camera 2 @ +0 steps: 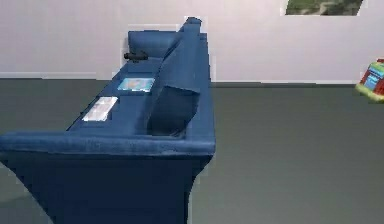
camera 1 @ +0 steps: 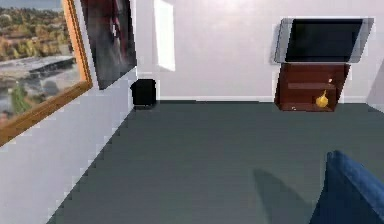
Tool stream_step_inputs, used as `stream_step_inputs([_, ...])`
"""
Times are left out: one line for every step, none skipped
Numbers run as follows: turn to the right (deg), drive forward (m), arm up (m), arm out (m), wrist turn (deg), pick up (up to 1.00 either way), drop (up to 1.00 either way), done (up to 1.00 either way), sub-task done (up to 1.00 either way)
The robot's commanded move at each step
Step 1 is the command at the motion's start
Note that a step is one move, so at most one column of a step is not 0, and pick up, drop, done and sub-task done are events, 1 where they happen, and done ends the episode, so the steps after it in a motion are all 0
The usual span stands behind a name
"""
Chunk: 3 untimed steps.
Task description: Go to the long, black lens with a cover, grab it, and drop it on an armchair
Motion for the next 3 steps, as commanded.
stream_step_inputs([3.0,0.00,0.00,0.00,0.0,0.00,0.00,0.00,0.00])
stream_step_inputs([0.0,1.00,0.00,0.00,0.0,0.00,0.00,0.00,0.00])
stream_step_inputs([0.0,0.15,0.00,0.00,0.0,0.00,0.00,0.00,0.00])
